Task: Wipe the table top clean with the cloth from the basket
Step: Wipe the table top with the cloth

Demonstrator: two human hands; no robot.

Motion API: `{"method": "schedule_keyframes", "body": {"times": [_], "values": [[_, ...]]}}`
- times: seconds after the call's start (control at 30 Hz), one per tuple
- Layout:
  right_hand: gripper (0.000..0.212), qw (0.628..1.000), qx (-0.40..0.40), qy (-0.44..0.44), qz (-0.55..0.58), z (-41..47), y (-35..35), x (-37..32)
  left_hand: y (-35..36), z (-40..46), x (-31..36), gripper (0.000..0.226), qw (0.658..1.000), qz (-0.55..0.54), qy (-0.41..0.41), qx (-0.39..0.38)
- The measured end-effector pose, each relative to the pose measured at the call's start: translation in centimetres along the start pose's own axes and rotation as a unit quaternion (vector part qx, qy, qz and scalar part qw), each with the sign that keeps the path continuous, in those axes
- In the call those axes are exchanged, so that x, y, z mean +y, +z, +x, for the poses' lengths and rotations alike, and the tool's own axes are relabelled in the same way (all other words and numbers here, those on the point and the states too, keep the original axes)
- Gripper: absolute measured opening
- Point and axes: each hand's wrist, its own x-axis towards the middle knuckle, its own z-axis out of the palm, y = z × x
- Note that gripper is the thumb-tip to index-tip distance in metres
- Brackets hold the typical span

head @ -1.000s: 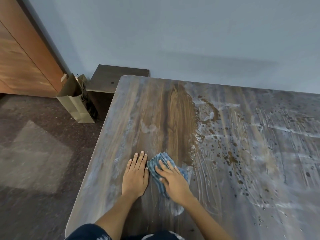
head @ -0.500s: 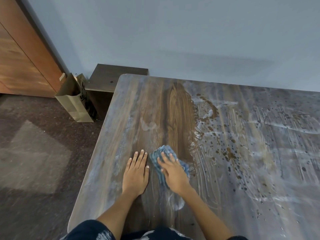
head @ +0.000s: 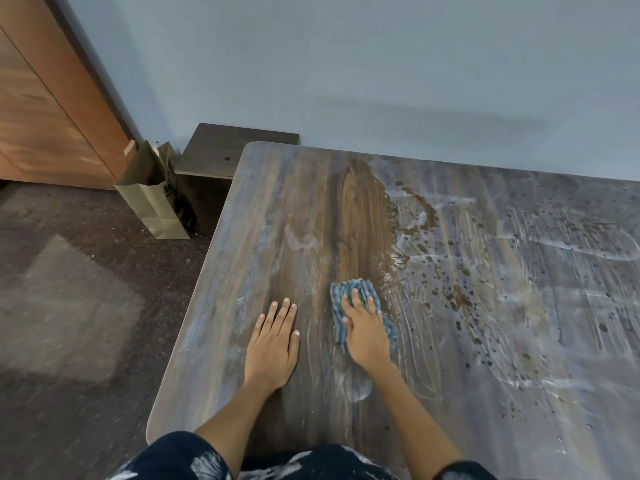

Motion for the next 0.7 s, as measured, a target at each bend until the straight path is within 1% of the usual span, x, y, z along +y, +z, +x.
{"method": "schedule_keyframes", "body": {"times": [0.07, 0.17, 0.23, 0.3, 0.37, 0.43, 0.5, 0.57, 0.6, 0.7], "values": [[0.047, 0.999, -0.01, -0.051, 0.004, -0.7, 1.0, -1.4, 0.0, -0.6, -0.1, 0.052, 1.0, -0.003, 0.0, 0.0], [0.046, 0.985, -0.049, -0.163, 0.013, -3.8, 2.2, -1.4, 0.0, -1.6, -0.4, 0.052, 1.0, -0.003, 0.003, -0.002], [0.045, 0.979, -0.059, -0.194, 0.018, -5.9, 2.6, 0.2, 0.0, -2.3, -0.6, 0.053, 1.0, -0.005, 0.005, 0.0], [0.045, 0.983, -0.046, -0.175, -0.009, -6.8, 2.2, 2.4, -0.1, -2.8, -0.7, 0.052, 1.0, -0.005, 0.005, -0.002], [0.045, 0.993, -0.017, -0.116, -0.013, -5.9, 1.1, 3.8, -0.1, -3.3, -0.8, 0.052, 1.0, -0.01, 0.004, -0.004], [0.045, 0.999, -0.009, -0.051, -0.017, -4.0, -0.1, 3.7, -0.2, -3.7, -0.9, 0.052, 1.0, -0.02, 0.006, -0.006], [0.047, 0.999, -0.005, -0.009, -0.036, -2.5, -0.5, 2.6, -0.3, -4.0, -0.9, 0.052, 1.0, -0.025, 0.006, -0.005], [0.048, 0.998, 0.003, -0.015, -0.059, -1.9, 0.2, 1.0, -0.4, -4.1, -0.7, 0.052, 1.0, -0.029, 0.007, 0.001], [0.049, 0.997, 0.001, -0.035, -0.065, -2.2, 0.9, 0.1, -0.5, -4.2, -0.7, 0.052, 1.0, -0.027, 0.008, 0.003], [0.05, 0.988, -0.035, -0.134, -0.067, -4.9, 3.2, -1.0, -0.5, -4.2, -0.6, 0.052, 1.0, -0.013, 0.009, 0.006]]}}
